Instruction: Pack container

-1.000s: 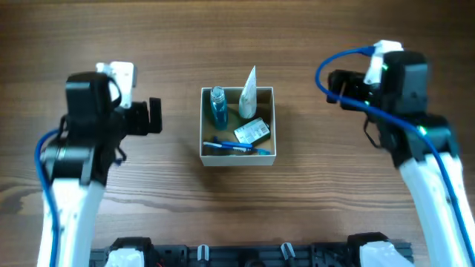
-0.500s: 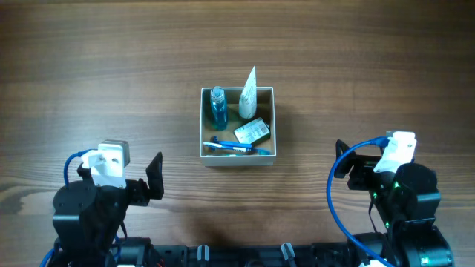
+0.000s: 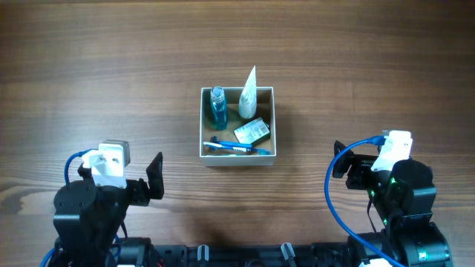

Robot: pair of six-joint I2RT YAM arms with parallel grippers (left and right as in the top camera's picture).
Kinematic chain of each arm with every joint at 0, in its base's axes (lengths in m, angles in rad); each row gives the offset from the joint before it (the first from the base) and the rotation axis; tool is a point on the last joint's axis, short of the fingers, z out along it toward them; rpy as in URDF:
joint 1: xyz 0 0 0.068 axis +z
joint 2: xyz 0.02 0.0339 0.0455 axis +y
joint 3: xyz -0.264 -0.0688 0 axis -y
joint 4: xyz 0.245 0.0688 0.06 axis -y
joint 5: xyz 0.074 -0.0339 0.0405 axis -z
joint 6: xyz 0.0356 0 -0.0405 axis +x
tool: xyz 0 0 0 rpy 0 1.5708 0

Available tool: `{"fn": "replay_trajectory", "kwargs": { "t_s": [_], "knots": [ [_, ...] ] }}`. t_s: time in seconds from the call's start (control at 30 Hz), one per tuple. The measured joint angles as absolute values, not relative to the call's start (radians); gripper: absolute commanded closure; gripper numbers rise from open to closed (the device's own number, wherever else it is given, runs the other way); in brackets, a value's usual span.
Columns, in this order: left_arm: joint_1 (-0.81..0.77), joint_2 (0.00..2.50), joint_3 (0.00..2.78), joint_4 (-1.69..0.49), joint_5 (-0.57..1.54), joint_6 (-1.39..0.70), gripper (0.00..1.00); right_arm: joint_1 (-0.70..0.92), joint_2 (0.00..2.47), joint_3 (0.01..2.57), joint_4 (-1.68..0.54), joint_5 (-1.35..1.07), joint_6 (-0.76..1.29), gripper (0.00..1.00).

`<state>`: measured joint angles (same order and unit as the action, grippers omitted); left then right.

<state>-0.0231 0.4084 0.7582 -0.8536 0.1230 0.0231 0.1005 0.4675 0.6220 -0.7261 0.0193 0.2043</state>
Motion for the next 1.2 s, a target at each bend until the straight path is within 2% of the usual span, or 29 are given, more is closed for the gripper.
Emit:
{"fn": "replay_trajectory", "kwargs": {
  "t_s": [0.17, 0.37, 0.53, 0.63, 0.77, 0.93, 1.0, 1.1, 1.2],
  "knots": [
    [-0.023, 0.408, 0.758, -0.854, 0.126, 0.023, 0.00, 0.101, 0.428, 0.621, -0.727, 0.019, 0.204, 0.00],
    [-0.023, 0.408, 0.758, -0.853, 0.127, 0.023, 0.00, 0.101, 0.199, 0.611, -0.817, 0.028, 0.197, 0.00],
    [-0.023, 0.408, 0.758, -0.854, 0.129, 0.023, 0.00, 0.101, 0.018, 0.509, -0.796, 0.027, 0.168, 0.00],
    [-0.023, 0.408, 0.758, -0.854, 0.129, 0.023, 0.00, 0.101, 0.016, 0.423, -0.665, 0.017, 0.141, 0.00],
    [-0.023, 0.408, 0.758, -0.855, 0.129, 0.023, 0.00, 0.101, 0.013, 0.263, -0.290, 0.000, 0.112, 0.00],
    [-0.023, 0.408, 0.758, -0.853, 0.130, 0.023, 0.00, 0.101, 0.013, 0.099, 0.041, -0.007, 0.062, 0.00],
    [-0.023, 0.408, 0.758, -0.854, 0.130, 0.023, 0.00, 0.101, 0.013, 0.040, 0.090, -0.008, 0.035, 0.00],
    [-0.023, 0.408, 0.758, -0.853, 0.130, 0.023, 0.00, 0.101, 0.013, 0.006, -0.002, -0.019, 0.029, 0.00],
    [-0.023, 0.408, 0.758, -0.854, 0.130, 0.023, 0.00, 0.101, 0.013, 0.006, -0.002, -0.028, 0.028, 0.00]
  ]
}}
